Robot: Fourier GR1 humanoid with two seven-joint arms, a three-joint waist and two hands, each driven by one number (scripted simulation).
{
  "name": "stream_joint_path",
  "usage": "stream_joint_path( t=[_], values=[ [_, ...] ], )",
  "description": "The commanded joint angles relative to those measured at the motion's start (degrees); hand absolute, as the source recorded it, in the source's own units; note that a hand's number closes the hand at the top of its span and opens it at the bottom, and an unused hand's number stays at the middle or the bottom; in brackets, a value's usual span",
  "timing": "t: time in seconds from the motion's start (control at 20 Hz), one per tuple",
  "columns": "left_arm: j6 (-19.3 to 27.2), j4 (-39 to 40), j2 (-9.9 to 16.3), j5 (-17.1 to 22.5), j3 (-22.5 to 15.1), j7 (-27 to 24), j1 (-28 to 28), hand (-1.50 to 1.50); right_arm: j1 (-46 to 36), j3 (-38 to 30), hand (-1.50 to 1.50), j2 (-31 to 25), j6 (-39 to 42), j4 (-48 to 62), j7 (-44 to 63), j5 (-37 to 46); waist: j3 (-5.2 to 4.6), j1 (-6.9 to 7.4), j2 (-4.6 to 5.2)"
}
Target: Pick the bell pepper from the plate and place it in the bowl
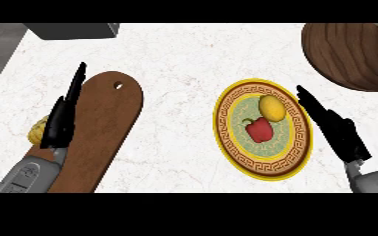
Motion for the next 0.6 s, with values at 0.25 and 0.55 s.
stream_joint_path(
  t=[0.25, 0.55],
  values=[
    [-11.24, -4.74, -13.07, 17.0, -1.94, 4.94, 1.17, 0.0, -1.41, -5.95, 1.5, 0.58, -3.29, -11.69, -15.07, 1.01, -1.81, -1.76, -1.7],
    [-16.6, -8.09, -11.18, 22.46, -0.52, 8.27, 4.12, 0.0, 11.66, -4.33, -1.5, 8.97, -19.06, -14.28, -22.88, 9.26, -1.65, -0.25, -1.54]
  ],
)
